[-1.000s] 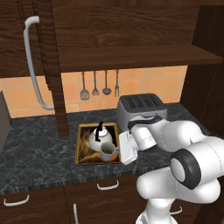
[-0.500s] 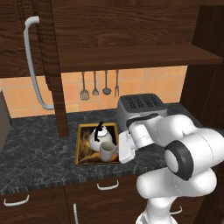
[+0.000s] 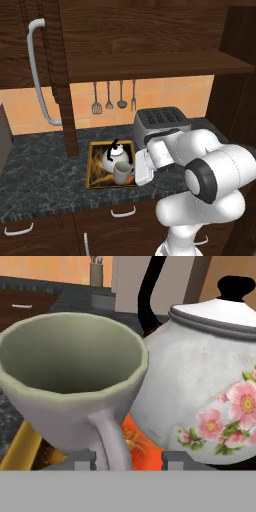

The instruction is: Pick the kettle from the counter and place it on the tray. Then pick the mug from the cabinet and place it on the tray. Then close the cabinet doors.

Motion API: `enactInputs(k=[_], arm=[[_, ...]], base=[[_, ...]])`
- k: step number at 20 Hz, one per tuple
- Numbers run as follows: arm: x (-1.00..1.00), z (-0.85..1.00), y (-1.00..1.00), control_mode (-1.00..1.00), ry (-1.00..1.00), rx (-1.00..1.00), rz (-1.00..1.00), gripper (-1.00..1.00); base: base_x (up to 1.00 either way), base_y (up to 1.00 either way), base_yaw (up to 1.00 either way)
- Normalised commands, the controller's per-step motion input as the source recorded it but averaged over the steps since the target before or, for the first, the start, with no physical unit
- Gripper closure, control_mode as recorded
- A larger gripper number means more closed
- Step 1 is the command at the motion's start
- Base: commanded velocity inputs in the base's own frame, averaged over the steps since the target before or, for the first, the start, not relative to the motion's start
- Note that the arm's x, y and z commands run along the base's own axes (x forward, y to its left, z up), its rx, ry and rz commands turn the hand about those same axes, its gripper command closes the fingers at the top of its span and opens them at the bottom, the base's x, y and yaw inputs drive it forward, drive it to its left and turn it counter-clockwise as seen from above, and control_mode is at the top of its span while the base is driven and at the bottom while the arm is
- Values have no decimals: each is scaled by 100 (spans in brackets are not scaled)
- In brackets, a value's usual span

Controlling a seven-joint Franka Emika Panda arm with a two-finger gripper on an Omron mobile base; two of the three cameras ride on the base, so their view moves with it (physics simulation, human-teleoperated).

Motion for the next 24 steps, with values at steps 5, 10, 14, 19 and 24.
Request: enactInputs(k=[5, 10, 14, 19, 24], arm=[[0, 13, 0, -100, 0, 0, 0, -100], [0, 23, 0, -100, 0, 0, 0, -100], [-10, 18, -10, -100, 0, 0, 0, -100], [-52, 35, -27, -100, 1, 0, -3, -100], [-30, 64, -24, -100, 18, 4, -32, -100]], base=[[0, 0, 0], [0, 0, 0], [0, 0, 0], [0, 0, 0], [0, 0, 0]])
